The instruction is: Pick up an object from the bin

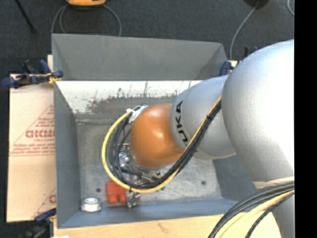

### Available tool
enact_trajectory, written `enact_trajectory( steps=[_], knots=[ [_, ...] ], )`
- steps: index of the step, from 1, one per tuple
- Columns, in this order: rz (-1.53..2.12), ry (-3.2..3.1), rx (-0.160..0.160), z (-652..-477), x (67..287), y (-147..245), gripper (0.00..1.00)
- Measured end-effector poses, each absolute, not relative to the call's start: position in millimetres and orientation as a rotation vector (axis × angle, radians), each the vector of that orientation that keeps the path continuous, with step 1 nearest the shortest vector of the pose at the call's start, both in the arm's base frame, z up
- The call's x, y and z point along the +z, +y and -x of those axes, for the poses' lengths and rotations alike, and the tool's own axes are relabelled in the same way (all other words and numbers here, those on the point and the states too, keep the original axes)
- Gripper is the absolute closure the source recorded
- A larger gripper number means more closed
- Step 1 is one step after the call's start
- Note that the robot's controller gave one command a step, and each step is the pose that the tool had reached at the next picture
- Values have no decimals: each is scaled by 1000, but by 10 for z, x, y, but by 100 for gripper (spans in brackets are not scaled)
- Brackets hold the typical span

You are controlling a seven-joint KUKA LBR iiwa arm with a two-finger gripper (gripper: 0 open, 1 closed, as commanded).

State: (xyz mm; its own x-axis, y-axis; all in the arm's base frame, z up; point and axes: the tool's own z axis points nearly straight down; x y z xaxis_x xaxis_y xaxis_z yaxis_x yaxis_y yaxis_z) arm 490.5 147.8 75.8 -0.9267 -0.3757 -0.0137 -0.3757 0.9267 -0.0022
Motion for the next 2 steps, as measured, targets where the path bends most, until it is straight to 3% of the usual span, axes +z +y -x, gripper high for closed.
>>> enact_trajectory(
  steps=[1, 2],
  knots=[
    [592, 3068, 6, -4913, 770, 1492, 100],
    [560, 3079, 2, -4928, 2076, 1923, 100]
  ],
)
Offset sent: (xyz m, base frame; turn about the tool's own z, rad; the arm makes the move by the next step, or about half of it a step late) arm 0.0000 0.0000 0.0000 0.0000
